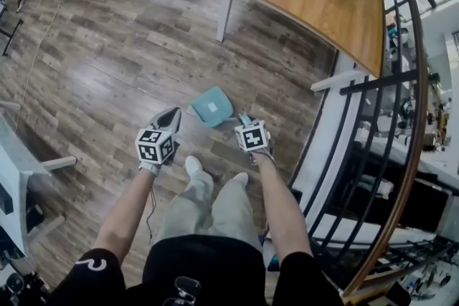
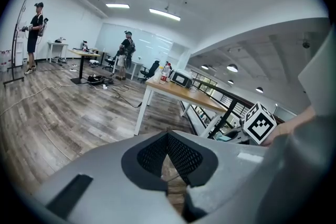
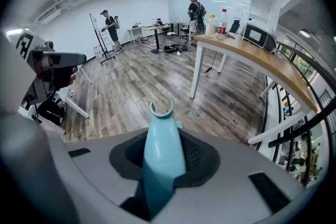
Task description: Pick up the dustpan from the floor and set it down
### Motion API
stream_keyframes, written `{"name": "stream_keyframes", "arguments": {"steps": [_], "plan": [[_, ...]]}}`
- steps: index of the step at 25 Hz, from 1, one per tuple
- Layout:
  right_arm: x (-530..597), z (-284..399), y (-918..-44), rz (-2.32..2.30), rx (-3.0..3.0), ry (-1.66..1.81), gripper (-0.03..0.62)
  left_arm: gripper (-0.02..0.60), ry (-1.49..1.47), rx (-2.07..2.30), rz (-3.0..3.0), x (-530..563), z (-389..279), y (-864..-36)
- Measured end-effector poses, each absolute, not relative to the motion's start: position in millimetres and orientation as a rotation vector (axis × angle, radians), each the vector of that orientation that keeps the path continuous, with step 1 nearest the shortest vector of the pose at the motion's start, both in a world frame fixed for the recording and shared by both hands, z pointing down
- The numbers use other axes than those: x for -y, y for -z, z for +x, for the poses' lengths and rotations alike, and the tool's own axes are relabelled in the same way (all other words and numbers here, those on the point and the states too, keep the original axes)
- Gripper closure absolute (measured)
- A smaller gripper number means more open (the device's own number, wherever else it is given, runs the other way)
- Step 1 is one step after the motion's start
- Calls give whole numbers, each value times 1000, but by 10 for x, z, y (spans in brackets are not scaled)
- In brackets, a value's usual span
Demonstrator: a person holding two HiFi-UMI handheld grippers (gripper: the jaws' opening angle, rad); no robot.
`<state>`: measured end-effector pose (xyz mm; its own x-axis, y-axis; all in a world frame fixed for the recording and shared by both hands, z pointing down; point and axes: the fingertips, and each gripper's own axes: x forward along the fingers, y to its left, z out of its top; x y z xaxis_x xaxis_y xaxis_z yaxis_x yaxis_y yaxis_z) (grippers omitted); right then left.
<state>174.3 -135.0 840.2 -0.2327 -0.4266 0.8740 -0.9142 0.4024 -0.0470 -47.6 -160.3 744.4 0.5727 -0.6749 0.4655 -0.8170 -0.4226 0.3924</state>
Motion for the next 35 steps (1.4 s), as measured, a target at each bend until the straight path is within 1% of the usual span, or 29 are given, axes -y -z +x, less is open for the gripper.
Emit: {"name": "stream_keyframes", "arguments": {"steps": [7, 18, 24, 29, 35], "plan": [[1577, 1742, -7776, 1167, 1870, -720, 508, 584, -300, 1207, 2257, 1723, -473, -6969], [1946, 1734, -6658, 1234, 1978, -665, 508, 584, -248, 1291, 2366, 2027, -565, -5854], [2141, 1705, -5974, 1252, 2031, -546, 508, 584, -197, 1336, 2407, 2129, -621, -5345], [2273, 1641, -5518, 1257, 2055, -517, 508, 584, -187, 1352, 2441, 2216, -620, -5033], [2395, 1562, -5068, 1298, 2097, -471, 507, 584, -177, 1403, 2449, 2320, -793, -4703]]}}
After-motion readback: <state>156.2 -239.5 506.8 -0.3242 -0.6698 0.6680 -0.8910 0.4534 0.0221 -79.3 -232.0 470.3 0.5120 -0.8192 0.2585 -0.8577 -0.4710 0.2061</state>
